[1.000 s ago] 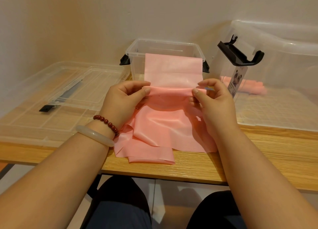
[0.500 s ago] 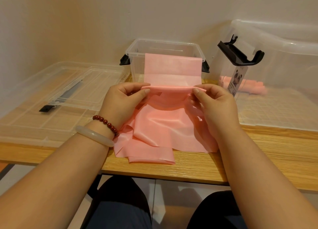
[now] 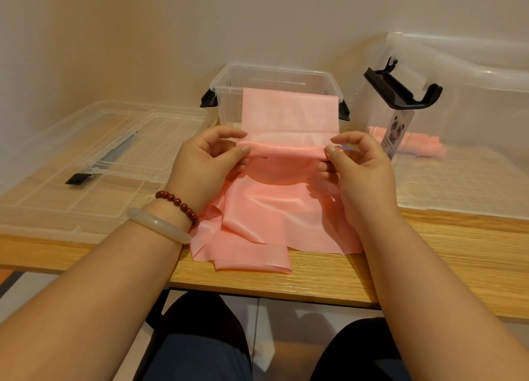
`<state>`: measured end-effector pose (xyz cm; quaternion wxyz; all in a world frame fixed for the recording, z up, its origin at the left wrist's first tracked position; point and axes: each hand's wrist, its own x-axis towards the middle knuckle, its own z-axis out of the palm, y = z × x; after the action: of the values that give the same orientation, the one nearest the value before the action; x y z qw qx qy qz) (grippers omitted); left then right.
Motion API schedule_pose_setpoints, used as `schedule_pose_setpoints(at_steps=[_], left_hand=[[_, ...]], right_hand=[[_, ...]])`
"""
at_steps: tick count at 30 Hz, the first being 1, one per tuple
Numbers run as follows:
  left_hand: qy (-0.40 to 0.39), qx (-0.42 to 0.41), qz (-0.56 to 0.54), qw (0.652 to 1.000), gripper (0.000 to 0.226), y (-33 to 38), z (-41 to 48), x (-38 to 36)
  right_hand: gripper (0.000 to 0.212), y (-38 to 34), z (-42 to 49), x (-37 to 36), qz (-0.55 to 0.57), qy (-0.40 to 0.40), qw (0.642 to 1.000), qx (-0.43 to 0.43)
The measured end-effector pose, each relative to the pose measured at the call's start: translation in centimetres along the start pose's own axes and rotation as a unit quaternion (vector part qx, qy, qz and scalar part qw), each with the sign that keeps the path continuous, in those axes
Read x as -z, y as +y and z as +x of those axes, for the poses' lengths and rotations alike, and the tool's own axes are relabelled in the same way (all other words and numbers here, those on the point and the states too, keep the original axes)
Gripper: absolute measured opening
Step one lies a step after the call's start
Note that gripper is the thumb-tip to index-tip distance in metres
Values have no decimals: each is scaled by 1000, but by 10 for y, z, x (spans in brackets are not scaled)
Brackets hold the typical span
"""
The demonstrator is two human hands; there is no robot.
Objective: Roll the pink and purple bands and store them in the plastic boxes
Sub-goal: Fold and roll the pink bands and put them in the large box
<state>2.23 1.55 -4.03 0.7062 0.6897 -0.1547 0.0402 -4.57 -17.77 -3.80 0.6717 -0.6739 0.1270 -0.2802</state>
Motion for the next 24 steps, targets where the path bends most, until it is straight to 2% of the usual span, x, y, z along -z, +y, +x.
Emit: schedule_pose_setpoints(at_steps=[3,8,11,19,22,24], left_hand=[[6,6,-11,1000,14,0,0,0],[1,16,8,1000,18,-1,1,0],[-2,14,9,1000,18,-3,2,1],[-5,14,-7,1000,13,-3,0,0],[2,5,6,1000,17,-4,1,0],[-3,-8,21,1000,21,-4,2,1]], right_hand=[[5,0,-1,2,3,-1,1000,-12],[19,1,1,7,-43,-19,999,0],[9,1,1,7,-43,-9,999,5],[4,0,0,4,0,-3,1000,-20],[15,1,0,3,-9,-4,1000,-1],[14,0,0,3,-16,-12,1000,1]])
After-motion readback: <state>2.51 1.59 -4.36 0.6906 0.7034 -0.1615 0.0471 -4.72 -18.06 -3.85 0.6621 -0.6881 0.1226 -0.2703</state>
